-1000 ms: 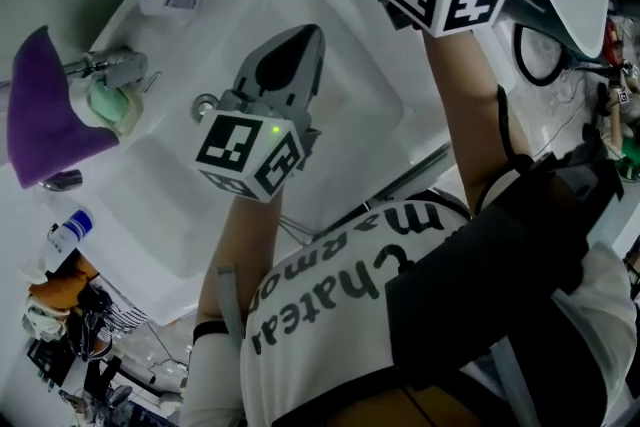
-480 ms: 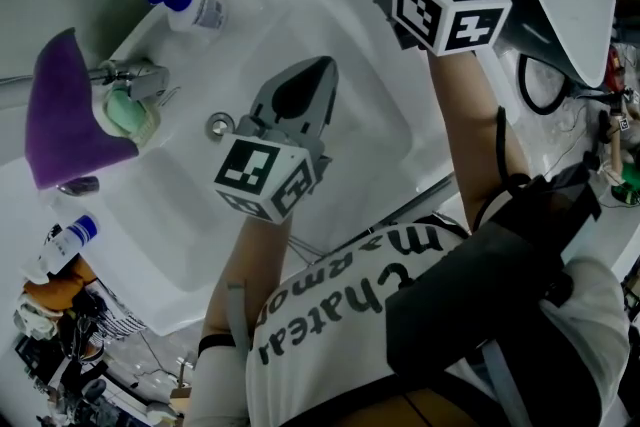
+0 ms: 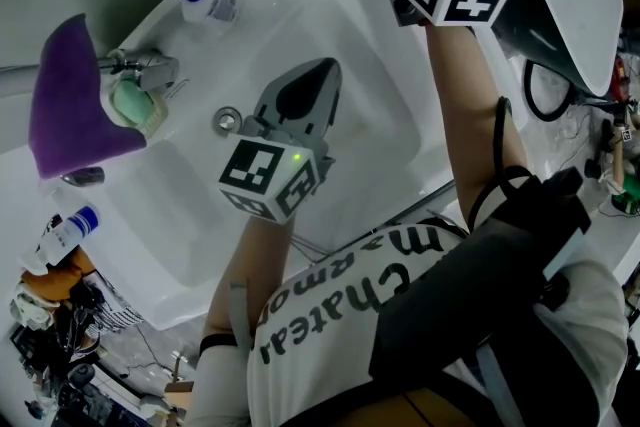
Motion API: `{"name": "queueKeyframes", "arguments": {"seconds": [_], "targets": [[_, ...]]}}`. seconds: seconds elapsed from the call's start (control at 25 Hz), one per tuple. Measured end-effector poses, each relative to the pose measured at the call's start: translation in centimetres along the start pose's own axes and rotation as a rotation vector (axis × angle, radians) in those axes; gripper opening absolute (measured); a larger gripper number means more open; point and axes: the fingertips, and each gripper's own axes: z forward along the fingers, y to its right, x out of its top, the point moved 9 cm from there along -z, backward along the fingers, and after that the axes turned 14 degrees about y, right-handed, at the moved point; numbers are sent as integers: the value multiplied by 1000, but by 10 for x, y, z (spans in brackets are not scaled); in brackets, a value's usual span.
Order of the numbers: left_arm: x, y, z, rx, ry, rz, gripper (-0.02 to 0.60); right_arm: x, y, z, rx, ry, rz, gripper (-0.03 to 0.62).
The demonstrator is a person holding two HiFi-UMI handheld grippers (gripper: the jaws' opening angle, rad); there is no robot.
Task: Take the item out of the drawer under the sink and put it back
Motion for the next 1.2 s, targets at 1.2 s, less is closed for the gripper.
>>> {"name": "queueKeyframes", "arguments": {"seconds": [1.2], "targets": [[2, -2, -7, 52, 11, -13, 5, -3, -2, 5, 48, -12, -100, 123]]}}
